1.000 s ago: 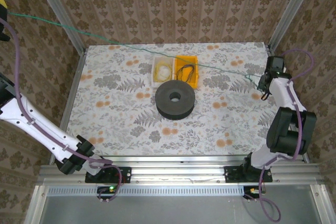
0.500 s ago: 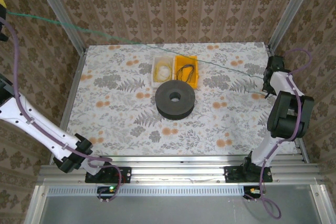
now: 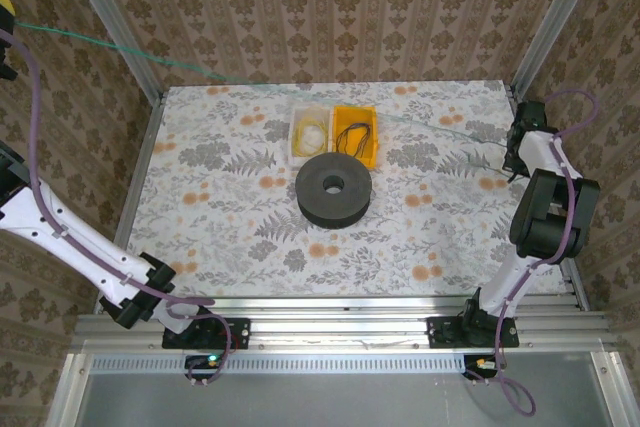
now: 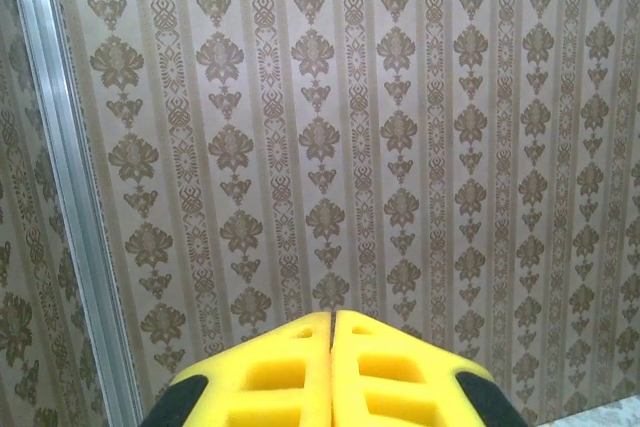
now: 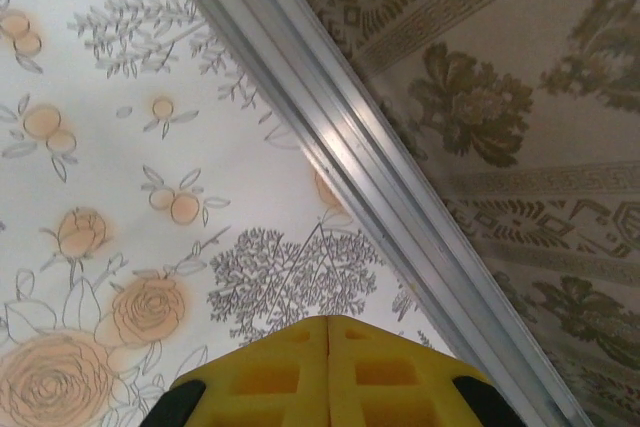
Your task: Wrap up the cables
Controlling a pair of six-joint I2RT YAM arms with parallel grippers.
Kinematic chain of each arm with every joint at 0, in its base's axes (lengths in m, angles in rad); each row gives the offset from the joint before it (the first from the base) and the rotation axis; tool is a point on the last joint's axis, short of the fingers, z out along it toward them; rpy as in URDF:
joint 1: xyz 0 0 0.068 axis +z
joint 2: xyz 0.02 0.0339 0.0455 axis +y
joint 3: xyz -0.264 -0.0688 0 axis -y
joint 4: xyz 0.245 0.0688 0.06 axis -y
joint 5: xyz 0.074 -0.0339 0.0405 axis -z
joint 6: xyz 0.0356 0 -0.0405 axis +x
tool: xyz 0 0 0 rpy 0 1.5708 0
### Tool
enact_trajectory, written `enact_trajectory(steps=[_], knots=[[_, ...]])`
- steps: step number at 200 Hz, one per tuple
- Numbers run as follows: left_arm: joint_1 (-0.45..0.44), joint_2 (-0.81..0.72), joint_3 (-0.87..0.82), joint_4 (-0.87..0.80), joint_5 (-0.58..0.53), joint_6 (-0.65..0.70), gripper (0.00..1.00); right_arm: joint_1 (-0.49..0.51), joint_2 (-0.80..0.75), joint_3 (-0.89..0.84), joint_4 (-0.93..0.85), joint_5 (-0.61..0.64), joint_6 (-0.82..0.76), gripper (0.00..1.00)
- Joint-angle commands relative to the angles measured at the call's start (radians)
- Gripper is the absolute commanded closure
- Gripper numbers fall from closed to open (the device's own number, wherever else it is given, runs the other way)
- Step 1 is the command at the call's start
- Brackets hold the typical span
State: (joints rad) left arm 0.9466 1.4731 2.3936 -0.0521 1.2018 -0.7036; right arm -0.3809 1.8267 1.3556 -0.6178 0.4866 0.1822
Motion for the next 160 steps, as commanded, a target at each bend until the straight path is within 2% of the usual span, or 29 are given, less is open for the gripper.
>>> enact_trajectory(steps=[1, 62, 91, 108, 116, 127, 140, 148, 160], knots=[[0.099, 0.087, 0.011, 0.029, -0.319, 0.036, 1.00, -0.142, 0.099, -0.010, 0.018, 0.184, 0.077, 1.00], [0.179, 0.122, 0.051, 0.070, -0.334, -0.021, 1.00, -0.200, 0.100, -0.040, 0.040, 0.179, 0.090, 1.00], [0.182, 0.128, 0.039, 0.100, -0.318, -0.054, 1.00, -0.184, 0.065, -0.062, 0.058, 0.125, 0.085, 1.00], [0.173, 0.118, 0.001, 0.147, -0.304, -0.093, 1.00, -0.152, 0.011, -0.089, 0.098, 0.033, 0.068, 1.00], [0.156, 0.109, -0.026, 0.173, -0.291, -0.109, 1.00, -0.132, -0.025, -0.108, 0.130, -0.075, 0.050, 1.00], [0.120, 0.095, -0.062, 0.184, -0.267, -0.111, 1.00, -0.091, -0.074, -0.130, 0.159, -0.161, 0.041, 1.00], [0.052, 0.065, -0.124, 0.178, -0.250, -0.078, 1.00, -0.041, -0.138, -0.165, 0.212, -0.314, 0.008, 1.00], [-0.001, 0.039, -0.174, 0.153, -0.250, -0.031, 1.00, -0.009, -0.176, -0.184, 0.241, -0.367, -0.009, 1.00], [-0.094, -0.002, -0.238, 0.083, -0.249, 0.069, 1.00, 0.024, -0.222, -0.199, 0.271, -0.523, -0.030, 1.00]])
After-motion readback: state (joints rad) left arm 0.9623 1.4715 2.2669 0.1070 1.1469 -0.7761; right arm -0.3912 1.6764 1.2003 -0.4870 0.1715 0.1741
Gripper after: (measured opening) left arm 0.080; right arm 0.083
